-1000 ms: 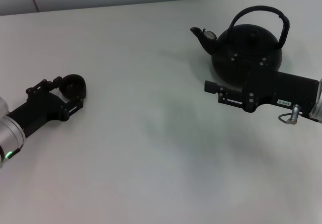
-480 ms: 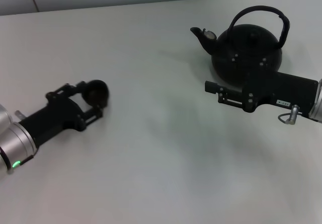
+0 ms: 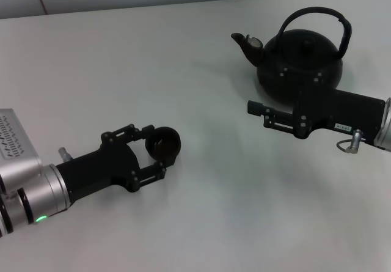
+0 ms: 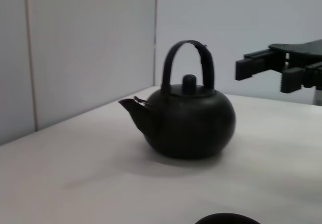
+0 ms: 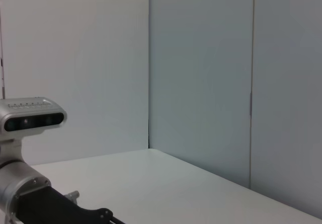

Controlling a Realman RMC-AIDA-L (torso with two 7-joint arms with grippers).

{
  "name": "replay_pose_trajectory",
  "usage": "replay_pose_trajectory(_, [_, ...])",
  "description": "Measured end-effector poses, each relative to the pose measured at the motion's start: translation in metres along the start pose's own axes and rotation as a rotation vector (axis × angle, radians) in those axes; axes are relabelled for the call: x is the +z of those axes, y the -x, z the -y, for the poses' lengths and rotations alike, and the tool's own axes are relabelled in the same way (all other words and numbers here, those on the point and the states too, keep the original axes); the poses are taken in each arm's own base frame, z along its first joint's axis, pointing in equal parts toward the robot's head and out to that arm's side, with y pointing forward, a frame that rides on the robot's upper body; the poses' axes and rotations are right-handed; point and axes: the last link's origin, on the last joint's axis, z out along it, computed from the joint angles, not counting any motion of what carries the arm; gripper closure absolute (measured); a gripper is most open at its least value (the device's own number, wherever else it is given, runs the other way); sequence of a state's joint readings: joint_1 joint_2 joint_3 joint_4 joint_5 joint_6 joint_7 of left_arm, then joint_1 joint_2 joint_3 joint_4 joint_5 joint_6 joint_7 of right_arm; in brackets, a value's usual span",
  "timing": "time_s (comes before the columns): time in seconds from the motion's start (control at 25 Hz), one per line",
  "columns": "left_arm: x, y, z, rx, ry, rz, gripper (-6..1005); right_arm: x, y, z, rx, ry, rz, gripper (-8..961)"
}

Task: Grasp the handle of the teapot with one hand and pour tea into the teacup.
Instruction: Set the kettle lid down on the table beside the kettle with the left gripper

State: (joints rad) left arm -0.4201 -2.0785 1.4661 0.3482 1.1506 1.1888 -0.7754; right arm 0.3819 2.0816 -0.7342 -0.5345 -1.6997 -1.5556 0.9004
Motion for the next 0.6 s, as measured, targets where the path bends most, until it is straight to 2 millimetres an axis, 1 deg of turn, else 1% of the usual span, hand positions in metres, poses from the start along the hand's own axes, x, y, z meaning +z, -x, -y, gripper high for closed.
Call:
replay_pose_trajectory(0.12, [0.0018, 0.0015, -0.0041, 0.002, 0.021, 0.011, 312, 0.0003, -0.0006, -0.0009, 0.002, 0.003, 0.000, 335])
replay_pose_trajectory(0.6, [0.0029, 0.0037, -0.0014, -0.026, 0.003, 0.030, 309, -0.0001, -0.0016, -0.0019, 0.006, 0.004, -0.001, 334])
